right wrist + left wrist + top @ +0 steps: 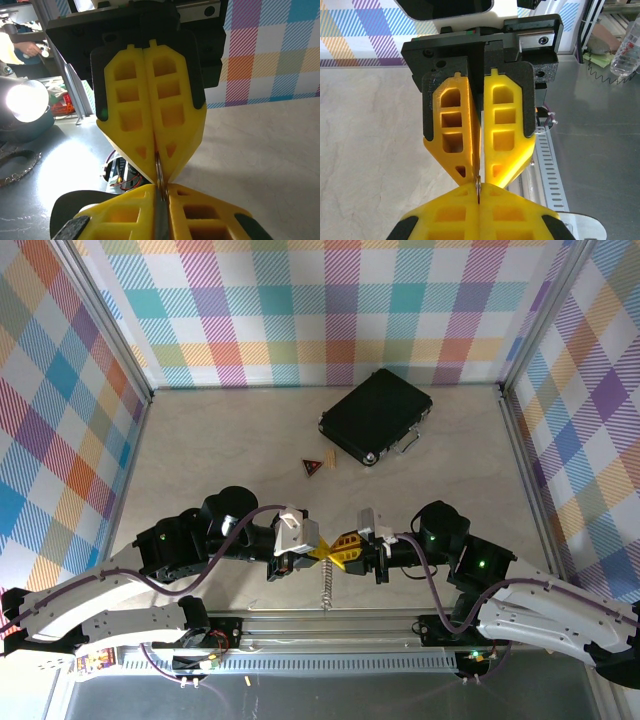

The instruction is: Put the keys on the keyring

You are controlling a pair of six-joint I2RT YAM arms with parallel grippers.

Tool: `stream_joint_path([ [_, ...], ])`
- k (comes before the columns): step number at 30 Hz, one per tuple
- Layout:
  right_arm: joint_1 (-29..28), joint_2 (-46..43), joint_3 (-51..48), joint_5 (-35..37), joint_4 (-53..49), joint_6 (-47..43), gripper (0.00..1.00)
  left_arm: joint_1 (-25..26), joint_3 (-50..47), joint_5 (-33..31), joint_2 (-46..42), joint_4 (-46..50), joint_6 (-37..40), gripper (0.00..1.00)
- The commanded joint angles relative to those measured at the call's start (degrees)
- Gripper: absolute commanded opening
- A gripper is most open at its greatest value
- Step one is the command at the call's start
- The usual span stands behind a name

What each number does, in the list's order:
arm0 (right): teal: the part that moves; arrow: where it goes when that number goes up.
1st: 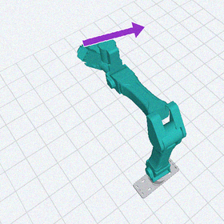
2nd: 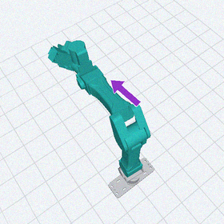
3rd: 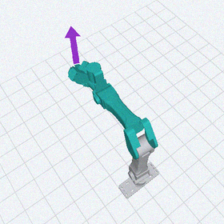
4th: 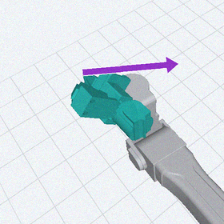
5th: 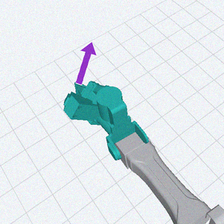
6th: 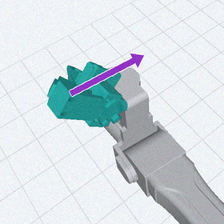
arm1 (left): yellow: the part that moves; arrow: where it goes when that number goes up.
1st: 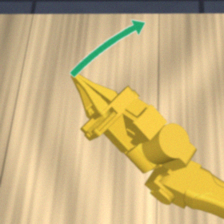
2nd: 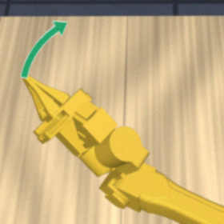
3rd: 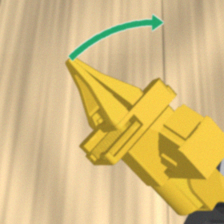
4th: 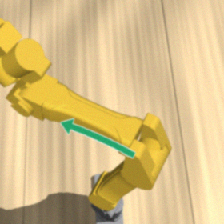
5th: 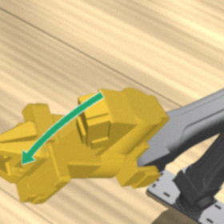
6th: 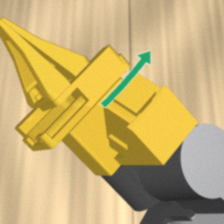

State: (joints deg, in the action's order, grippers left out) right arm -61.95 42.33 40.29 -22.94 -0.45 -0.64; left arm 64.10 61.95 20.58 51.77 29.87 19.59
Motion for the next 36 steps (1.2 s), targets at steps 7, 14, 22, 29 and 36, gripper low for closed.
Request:
stream_joint_path([
  [7,-0.8,0.3,0.3,-0.3,4.4,0.6,0.10,0.4,0.1,2.8,0.2,-3.0,0.4,0.00],
  [14,-0.9,0.1,0.0,2.1,3.8,0.7,0.00,0.4,0.4,2.7,0.6,-2.7,0.1,0.00],
  [22,-0.9,-3.9,-2.7,3.5,7.0,1.5,0.00,0.3,-3.7,-0.8,-5.5,-9.6,-4.3,0.32],
  [29,-0.8,-5.8,-6.0,0.2,16.8,4.3,0.00,0.3,-9.4,-0.1,-10.3,-19.0,-9.4,0.34],
  [36,-0.9,-5.6,-8.4,-2.2,25.6,6.7,0.00,0.3,-11.2,3.6,-9.9,-24.9,-12.3,0.32],
])
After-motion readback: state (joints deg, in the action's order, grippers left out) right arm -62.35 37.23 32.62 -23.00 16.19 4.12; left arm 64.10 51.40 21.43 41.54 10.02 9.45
